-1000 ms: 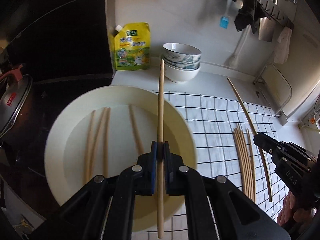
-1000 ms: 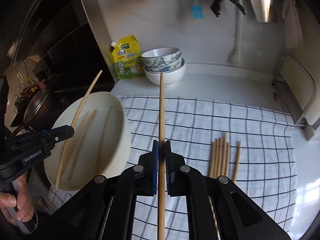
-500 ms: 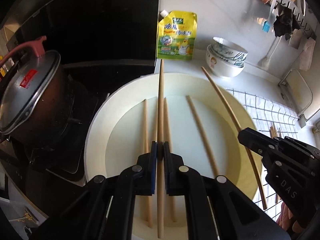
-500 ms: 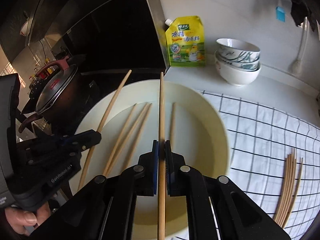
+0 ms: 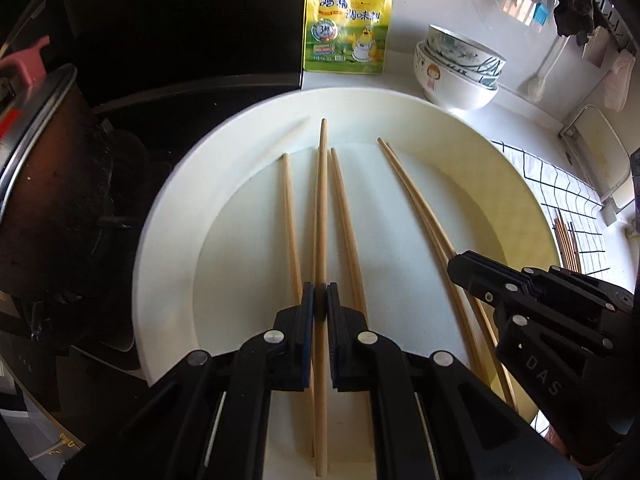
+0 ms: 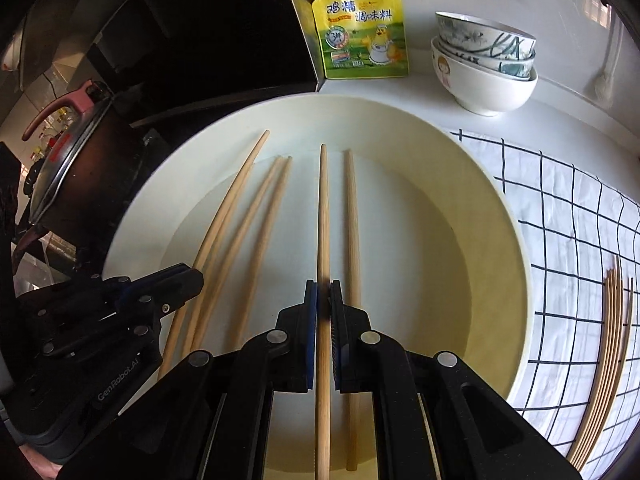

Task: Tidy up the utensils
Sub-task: 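Carry the chopsticks into the white basin and open the left tool while the right tool releases, then move both open tools back from the basin to the chopstick row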

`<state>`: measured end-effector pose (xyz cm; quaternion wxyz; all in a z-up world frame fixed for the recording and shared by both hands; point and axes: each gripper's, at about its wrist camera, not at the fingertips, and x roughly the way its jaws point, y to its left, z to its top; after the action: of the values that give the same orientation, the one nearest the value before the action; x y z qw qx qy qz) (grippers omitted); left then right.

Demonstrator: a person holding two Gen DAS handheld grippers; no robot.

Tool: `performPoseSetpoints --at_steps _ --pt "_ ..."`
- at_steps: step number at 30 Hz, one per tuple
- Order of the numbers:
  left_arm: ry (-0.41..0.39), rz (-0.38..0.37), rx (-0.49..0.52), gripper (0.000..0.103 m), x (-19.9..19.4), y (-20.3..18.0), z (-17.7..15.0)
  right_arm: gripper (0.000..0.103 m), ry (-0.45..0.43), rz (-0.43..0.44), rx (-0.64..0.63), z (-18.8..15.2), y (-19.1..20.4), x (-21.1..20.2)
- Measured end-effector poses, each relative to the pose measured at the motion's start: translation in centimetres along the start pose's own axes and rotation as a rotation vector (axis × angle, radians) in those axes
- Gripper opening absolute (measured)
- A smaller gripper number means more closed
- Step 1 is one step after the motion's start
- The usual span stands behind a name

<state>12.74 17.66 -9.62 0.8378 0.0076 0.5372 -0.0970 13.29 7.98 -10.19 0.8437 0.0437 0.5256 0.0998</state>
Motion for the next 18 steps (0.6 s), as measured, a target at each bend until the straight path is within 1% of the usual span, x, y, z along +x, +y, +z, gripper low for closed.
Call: performPoseSetpoints --at_steps 1,2,3,4,5,6,7,10,14,18 --pt "0.002 -0.002 0.003 0.007 0.0 0.0 0.0 0.006 -0.001 -0.002 0.002 -0.1 0.0 0.1" --pt "0.002 0.001 0.002 0.010 0.0 0.0 0.0 0.006 -0.003 -0.002 0.004 -0.1 0.0 0.1" --pt "0.000 0.003 -0.002 0.014 -0.1 0.1 0.1 0.006 -0.005 -0.002 0.005 0.0 0.0 0.0" --pt "-0.006 0.001 -0.008 0.026 -0.3 0.3 0.1 0.007 -0.007 0.000 0.004 0.0 0.0 -0.1" --pt "-0.020 0.004 -0.016 0.038 -0.7 0.5 0.2 0.014 -0.011 0.010 0.002 0.0 0.1 -0.3" --pt "-0.030 0.012 -0.020 0.044 -1.0 0.6 0.2 0.023 -0.015 0.012 -0.002 -0.1 0.1 -0.4" --pt "-0.041 0.019 -0.022 0.047 -1.3 0.7 0.2 0.024 -0.027 0.002 -0.008 -0.2 0.1 -0.7" --pt "-0.053 0.026 -0.032 0.047 -1.9 1.1 0.4 0.024 -0.032 -0.018 -0.018 -0.6 -0.1 -1.2" --pt "-0.059 0.028 -0.041 0.053 -2.6 1.5 0.1 0.024 -0.029 -0.014 -0.004 -0.8 -0.3 -1.5" --pt "-0.053 0.035 -0.042 0.053 -2.8 1.4 -0.5 0.024 -0.041 -0.010 -0.003 -1.3 -0.2 -2.3"
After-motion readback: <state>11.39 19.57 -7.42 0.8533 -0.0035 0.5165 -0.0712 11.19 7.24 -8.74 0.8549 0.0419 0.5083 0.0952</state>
